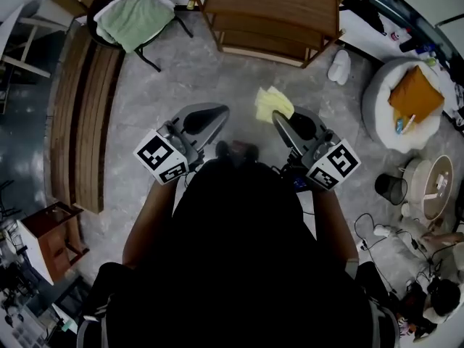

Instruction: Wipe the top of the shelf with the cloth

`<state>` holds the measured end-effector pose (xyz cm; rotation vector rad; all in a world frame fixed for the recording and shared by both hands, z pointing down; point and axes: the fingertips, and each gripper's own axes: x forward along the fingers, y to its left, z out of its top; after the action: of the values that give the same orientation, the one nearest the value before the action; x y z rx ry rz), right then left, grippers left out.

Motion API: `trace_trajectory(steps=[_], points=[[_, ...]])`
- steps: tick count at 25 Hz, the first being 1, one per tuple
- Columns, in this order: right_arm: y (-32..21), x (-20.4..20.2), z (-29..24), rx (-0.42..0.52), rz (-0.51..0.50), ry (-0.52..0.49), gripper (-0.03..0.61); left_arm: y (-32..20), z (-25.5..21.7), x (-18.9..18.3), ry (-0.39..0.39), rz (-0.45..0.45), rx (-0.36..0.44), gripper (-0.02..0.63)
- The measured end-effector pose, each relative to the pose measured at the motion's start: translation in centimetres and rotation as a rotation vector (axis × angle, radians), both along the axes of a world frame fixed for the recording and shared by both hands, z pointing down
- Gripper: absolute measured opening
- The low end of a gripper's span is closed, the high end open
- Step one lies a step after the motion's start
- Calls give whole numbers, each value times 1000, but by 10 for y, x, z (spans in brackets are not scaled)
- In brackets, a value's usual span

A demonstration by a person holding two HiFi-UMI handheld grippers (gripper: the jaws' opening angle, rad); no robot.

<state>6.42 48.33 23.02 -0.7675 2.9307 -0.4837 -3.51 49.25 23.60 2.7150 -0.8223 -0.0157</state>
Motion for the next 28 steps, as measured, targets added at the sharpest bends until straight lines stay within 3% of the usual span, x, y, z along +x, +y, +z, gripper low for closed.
trace_trajectory(steps=[9, 16, 28], points=[[-16, 9, 3, 22, -36, -5, 44, -16, 3, 12, -26, -17, -7, 12], [-55, -17, 14, 29, -83, 46, 43, -55, 16, -7, -6, -14, -32, 12], [-200, -99, 12, -5, -8, 78, 43, -200, 19, -87, 70, -29, -35, 12]])
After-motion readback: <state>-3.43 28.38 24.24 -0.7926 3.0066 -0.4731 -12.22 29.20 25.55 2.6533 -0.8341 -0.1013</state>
